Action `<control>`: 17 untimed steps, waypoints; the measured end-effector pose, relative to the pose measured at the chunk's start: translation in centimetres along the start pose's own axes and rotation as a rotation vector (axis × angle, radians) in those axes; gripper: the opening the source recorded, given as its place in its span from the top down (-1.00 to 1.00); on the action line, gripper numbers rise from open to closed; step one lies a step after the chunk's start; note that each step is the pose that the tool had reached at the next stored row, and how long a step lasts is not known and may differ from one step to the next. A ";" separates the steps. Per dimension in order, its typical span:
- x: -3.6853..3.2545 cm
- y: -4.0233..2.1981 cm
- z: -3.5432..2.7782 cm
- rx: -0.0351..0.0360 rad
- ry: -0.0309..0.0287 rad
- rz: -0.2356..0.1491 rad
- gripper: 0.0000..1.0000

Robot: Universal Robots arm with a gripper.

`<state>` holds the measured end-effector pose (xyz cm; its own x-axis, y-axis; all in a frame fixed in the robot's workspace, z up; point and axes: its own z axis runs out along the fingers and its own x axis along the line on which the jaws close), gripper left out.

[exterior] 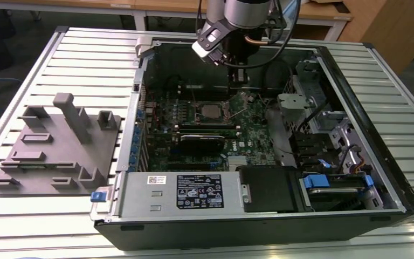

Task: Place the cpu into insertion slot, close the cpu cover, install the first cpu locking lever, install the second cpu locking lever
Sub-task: 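Close the cpu cover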

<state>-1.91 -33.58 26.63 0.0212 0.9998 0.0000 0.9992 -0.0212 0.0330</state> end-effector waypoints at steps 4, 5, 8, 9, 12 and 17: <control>0.00 0.00 0.00 0.0000 0.0000 0.000 0.80; 0.00 0.01 0.00 0.0000 0.0000 0.000 0.80; 0.00 0.13 0.01 0.0000 0.0000 0.000 0.80; 0.00 0.20 0.02 0.0000 0.0000 0.000 0.80; 0.01 0.49 0.04 0.0000 0.0000 0.000 0.80; 0.02 1.13 0.09 0.0000 0.0000 0.000 0.80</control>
<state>-0.78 -33.58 26.57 0.0212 0.9998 0.0000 0.9992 -0.0212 0.0330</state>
